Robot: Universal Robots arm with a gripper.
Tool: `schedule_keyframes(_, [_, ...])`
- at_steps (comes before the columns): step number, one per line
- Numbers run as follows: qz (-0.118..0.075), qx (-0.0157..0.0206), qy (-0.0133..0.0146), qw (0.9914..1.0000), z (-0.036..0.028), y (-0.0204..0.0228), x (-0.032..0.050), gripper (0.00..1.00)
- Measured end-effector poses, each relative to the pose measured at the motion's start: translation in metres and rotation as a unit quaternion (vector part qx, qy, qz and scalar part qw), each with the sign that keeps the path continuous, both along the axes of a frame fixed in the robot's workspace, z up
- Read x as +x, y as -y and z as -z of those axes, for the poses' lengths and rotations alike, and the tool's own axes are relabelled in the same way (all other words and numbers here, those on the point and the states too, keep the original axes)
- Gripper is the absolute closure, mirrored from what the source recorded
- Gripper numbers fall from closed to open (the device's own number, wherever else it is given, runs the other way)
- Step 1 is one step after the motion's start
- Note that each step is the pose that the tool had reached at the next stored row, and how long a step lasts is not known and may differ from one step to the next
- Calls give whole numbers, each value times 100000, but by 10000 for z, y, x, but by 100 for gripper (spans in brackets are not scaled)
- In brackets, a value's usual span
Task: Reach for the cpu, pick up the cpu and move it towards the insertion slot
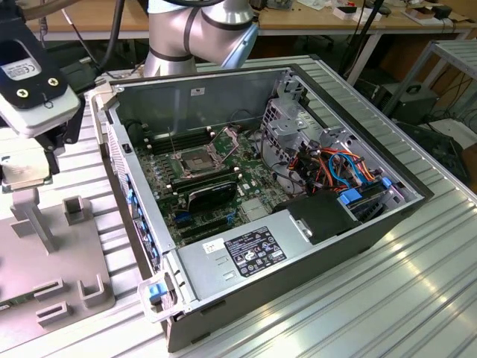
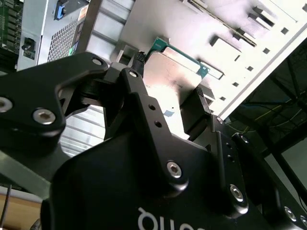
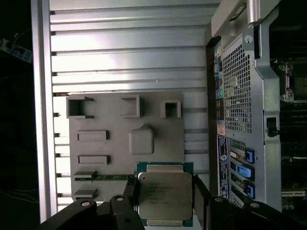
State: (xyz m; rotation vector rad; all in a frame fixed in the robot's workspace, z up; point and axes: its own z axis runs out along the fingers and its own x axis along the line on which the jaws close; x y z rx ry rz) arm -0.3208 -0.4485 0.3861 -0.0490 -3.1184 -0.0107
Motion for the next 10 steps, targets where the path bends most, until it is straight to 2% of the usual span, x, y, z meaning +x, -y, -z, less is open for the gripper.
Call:
schedule_keyframes(7, [3, 4, 24, 100000, -13, 0, 10, 45])
schedule_keyframes(10, [4, -7, 23, 100000, -14, 0, 69, 45])
